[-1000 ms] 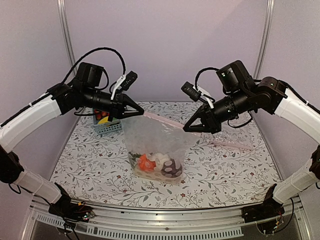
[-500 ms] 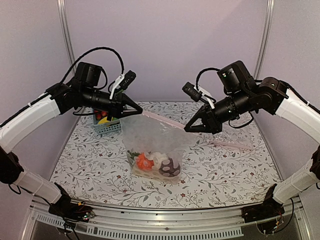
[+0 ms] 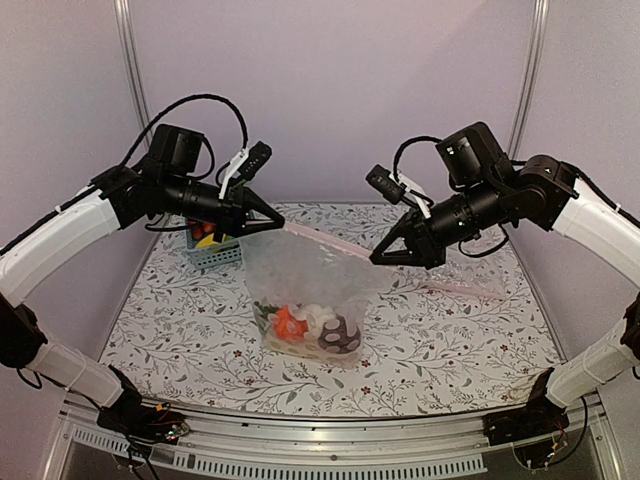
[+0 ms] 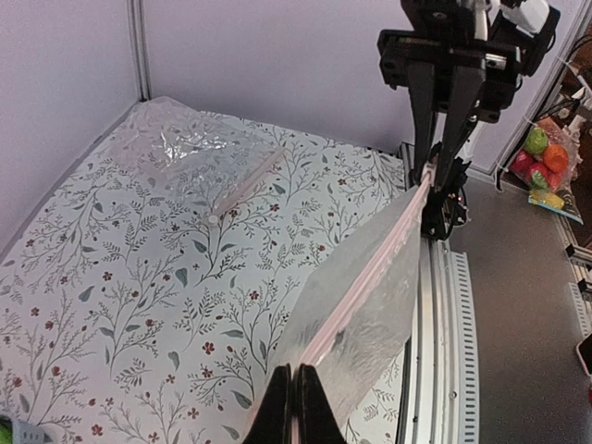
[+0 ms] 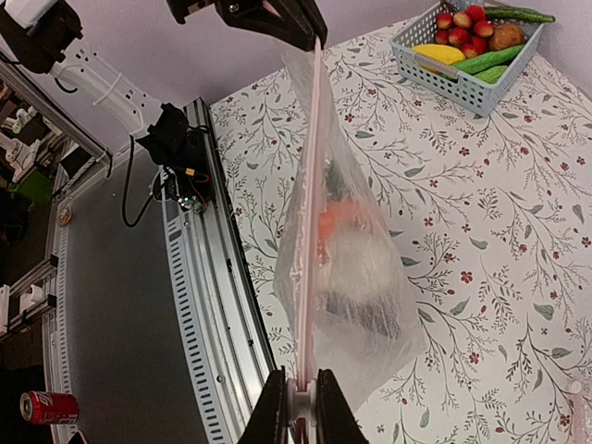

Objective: Place the food in the zip-top bag and seal the zipper
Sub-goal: Zip the zipper on the zipper food storage bag.

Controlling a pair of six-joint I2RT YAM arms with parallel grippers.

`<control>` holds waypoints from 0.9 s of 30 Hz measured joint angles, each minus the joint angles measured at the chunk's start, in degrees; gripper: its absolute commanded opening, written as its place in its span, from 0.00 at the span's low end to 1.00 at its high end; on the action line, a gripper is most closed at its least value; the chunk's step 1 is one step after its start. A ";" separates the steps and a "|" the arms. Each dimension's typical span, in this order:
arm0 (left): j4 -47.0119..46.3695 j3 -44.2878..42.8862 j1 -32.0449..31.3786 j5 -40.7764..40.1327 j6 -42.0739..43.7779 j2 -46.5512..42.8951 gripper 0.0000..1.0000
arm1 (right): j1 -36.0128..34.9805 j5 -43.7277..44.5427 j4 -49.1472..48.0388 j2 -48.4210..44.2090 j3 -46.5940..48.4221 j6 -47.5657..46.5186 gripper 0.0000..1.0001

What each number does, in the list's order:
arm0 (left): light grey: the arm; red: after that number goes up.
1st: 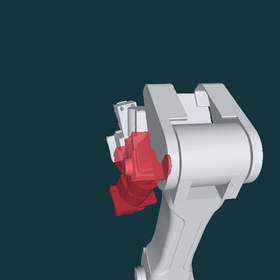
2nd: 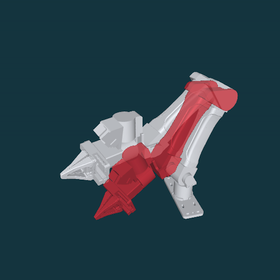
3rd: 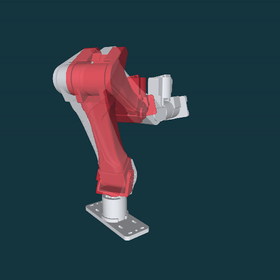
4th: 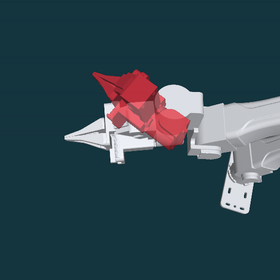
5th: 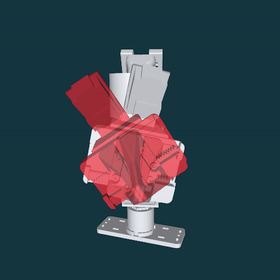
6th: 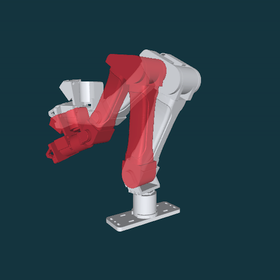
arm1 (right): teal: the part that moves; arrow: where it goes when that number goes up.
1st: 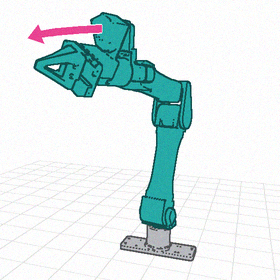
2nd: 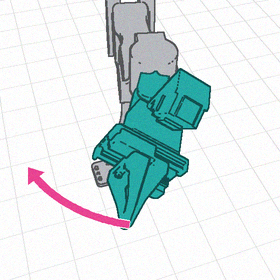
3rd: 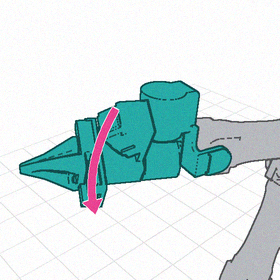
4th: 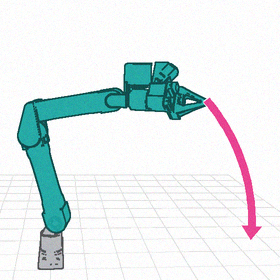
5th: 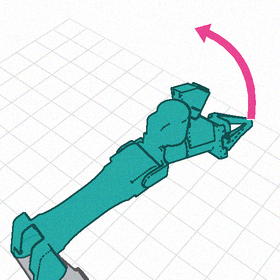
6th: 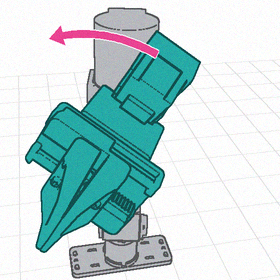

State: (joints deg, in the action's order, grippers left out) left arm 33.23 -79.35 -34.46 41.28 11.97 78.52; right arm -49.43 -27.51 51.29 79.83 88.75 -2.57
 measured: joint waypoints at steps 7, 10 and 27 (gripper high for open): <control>0.13 0.00 0.02 -0.33 0.02 -0.13 0.00 | 0.00 0.07 0.44 -0.85 -0.35 0.09 0.00; 0.22 0.00 0.17 -0.61 0.04 -0.15 0.00 | 0.00 0.11 0.98 -1.14 -0.35 0.11 0.00; 0.57 0.00 1.77 -1.33 0.00 -0.11 0.00 | 0.00 0.15 2.80 -1.46 -0.37 1.36 0.99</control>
State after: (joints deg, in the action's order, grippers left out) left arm 33.80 -79.35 -32.69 39.94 11.97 78.41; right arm -49.43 -27.35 54.08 78.37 88.38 -1.21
